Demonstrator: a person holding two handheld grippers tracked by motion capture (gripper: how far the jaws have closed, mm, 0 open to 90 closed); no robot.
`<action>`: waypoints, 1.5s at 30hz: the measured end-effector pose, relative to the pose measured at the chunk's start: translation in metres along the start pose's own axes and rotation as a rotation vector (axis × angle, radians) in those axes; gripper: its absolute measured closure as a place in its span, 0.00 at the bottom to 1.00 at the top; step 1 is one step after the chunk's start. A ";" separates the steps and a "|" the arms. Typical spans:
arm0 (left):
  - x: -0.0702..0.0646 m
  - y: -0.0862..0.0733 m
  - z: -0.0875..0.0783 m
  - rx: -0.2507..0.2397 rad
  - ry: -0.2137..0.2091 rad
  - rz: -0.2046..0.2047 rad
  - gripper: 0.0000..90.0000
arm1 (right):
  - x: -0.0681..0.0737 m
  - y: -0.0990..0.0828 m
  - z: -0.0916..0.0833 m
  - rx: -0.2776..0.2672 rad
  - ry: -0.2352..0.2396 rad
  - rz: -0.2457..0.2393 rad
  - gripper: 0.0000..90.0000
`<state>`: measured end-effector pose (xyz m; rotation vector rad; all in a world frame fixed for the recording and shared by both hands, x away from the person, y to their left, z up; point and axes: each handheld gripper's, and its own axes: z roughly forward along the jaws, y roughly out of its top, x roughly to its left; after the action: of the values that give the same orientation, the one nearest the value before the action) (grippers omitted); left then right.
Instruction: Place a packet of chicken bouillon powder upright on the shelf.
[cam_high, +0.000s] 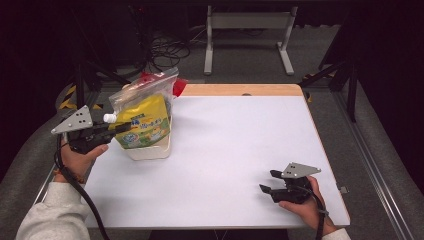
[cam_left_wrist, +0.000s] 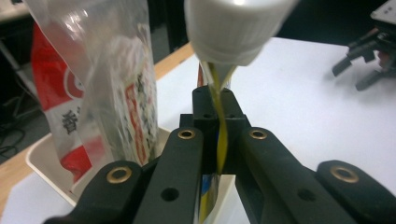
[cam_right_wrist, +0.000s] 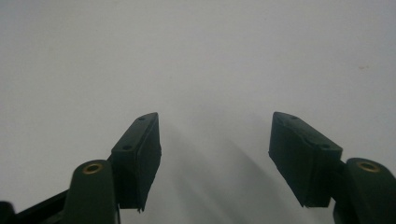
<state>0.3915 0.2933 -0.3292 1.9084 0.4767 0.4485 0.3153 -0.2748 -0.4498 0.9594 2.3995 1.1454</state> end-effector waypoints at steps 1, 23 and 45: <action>0.001 -0.002 0.000 0.004 -0.011 -0.005 0.99 | 0.000 0.000 0.000 0.000 0.001 0.000 0.37; 0.011 -0.015 0.015 0.101 0.034 -0.058 0.99 | 0.000 0.001 0.000 -0.002 -0.003 -0.002 0.36; 0.007 -0.042 0.025 0.105 0.091 -0.106 1.00 | 0.001 0.004 0.001 -0.011 0.006 -0.012 0.36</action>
<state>0.4050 0.2919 -0.3765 1.9583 0.6697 0.4496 0.3168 -0.2718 -0.4475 0.9388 2.3981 1.1573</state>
